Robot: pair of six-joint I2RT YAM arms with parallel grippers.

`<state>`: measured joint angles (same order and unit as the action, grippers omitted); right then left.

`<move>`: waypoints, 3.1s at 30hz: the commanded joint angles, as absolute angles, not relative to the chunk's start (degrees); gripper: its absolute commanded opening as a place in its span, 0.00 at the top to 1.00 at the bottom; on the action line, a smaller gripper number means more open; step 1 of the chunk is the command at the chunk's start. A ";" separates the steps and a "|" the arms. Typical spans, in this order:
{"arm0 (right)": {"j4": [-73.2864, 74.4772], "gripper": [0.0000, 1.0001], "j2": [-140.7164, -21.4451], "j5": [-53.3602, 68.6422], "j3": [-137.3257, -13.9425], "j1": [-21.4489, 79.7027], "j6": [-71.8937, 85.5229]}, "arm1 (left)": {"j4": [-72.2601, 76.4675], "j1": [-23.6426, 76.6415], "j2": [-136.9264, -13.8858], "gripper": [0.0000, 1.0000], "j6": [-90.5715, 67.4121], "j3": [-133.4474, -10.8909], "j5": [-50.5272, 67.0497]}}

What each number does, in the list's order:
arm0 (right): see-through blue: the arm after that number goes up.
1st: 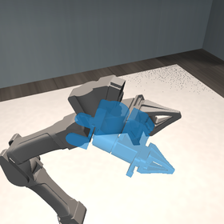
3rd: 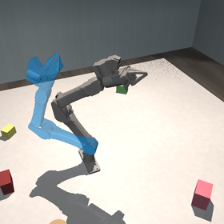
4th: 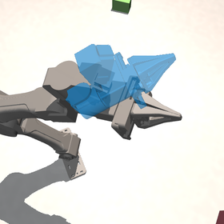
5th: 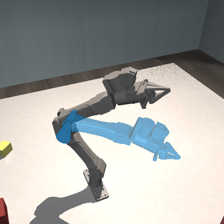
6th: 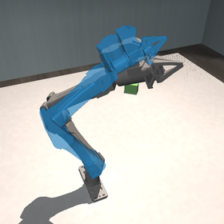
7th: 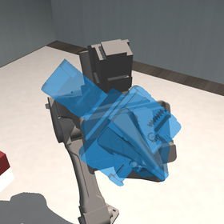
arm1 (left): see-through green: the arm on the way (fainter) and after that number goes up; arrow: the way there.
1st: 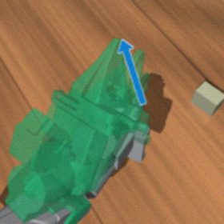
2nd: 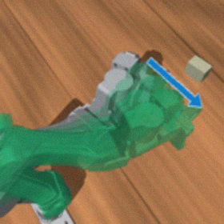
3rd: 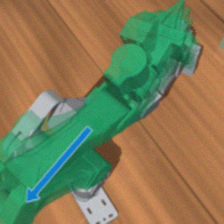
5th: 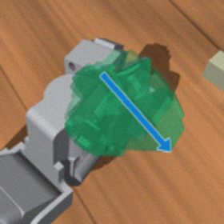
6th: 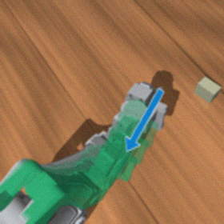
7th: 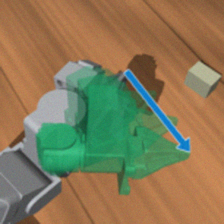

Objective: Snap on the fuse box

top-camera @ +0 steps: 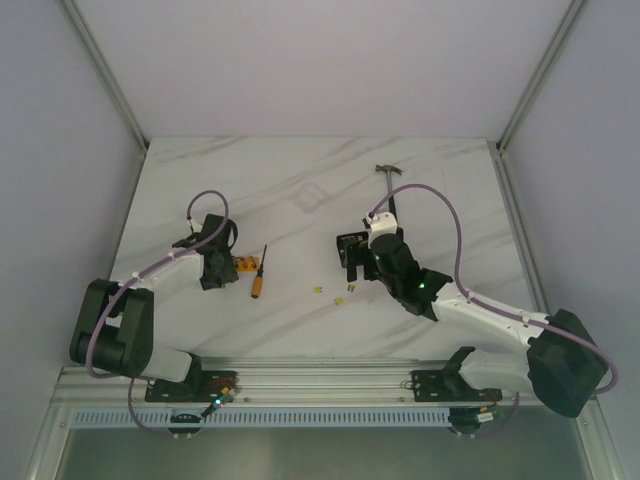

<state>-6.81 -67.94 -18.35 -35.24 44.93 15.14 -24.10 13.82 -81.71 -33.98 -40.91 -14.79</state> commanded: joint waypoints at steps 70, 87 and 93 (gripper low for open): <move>-7.01 0.02 -71.10 -19.07 -35.95 44.47 15.38 | -29.10 19.83 -87.75 0.58 -49.76 -40.24 -15.78; -6.56 0.02 -70.59 -19.16 -36.09 44.47 15.53 | -30.69 21.48 -87.10 0.72 -50.40 -40.67 -15.18; -6.37 0.02 -70.64 -18.99 -36.12 44.47 15.72 | -31.10 21.45 -84.11 0.75 -50.89 -42.28 -14.24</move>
